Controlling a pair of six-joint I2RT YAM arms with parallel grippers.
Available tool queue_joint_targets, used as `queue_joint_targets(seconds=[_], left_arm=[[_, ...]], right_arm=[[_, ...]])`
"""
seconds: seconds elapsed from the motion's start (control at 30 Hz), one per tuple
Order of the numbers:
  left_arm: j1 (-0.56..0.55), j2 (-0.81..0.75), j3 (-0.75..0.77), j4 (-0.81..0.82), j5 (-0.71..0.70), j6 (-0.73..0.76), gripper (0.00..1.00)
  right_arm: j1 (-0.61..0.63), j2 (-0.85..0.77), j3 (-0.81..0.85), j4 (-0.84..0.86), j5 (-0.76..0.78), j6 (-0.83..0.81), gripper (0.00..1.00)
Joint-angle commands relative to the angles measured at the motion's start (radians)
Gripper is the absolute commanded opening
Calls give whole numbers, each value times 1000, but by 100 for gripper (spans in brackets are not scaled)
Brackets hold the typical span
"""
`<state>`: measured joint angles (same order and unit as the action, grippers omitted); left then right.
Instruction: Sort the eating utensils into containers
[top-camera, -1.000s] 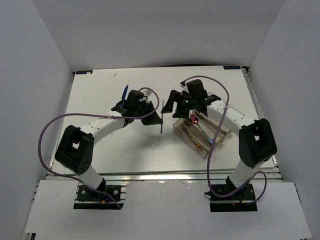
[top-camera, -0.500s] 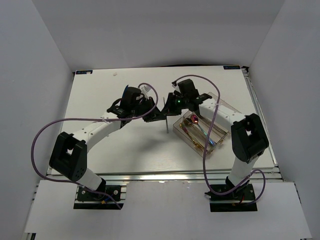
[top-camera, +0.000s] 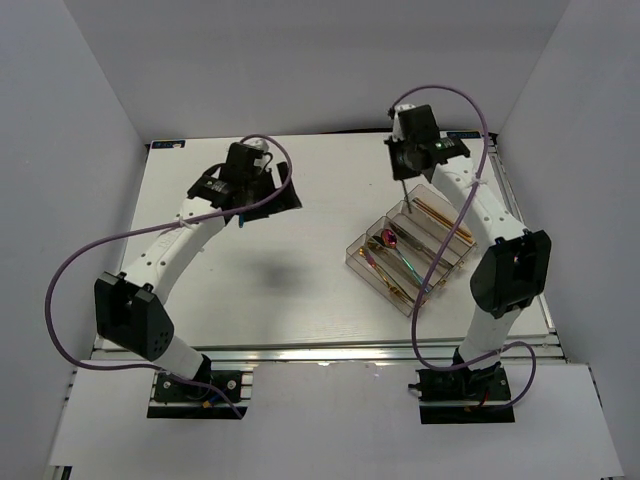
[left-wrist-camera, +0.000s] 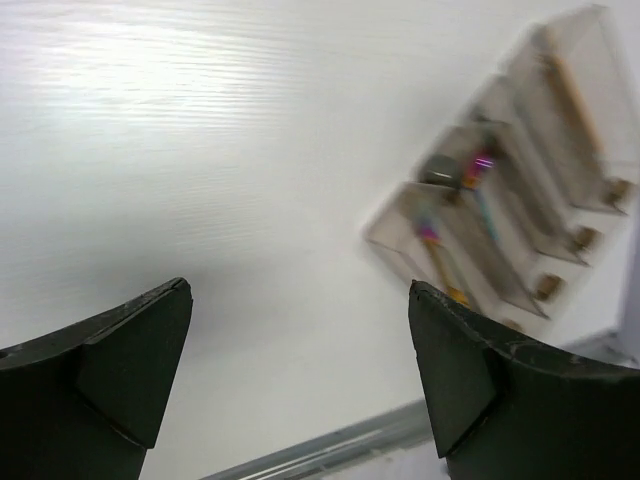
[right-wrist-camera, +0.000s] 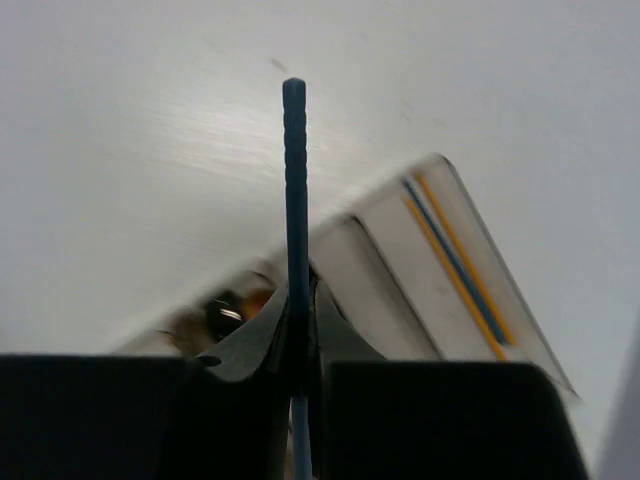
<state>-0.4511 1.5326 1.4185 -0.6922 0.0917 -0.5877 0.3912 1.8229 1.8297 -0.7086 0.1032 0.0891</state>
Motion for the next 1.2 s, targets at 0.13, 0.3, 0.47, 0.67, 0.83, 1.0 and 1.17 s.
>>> queue_joint_targets(seconds=[0.13,0.3,0.47,0.67,0.83,1.0,1.17], left_arm=[[81,-38,-27,-225,-144,91,98],[81,-72,-75,-236,-184,103,98],[81,-84,-110,-245,-201,114,98],[83,-98,-135,-251,-227,126,98],[84,-89,-127,-248,-230,134,98],[100,-72,-98,-247,-242,141,98],[120,-54,-76,-241,-247,152,98]], right_arm=[[-66,-103,-410,304,396,-700,0],[-127,27,-299,295,380,-755,0],[-138,99,-296,296,372,-776,0],[-138,116,-308,242,340,-736,0],[-146,82,-357,219,303,-713,3],[-155,55,-423,213,248,-690,22],[-170,26,-419,204,204,-658,89]])
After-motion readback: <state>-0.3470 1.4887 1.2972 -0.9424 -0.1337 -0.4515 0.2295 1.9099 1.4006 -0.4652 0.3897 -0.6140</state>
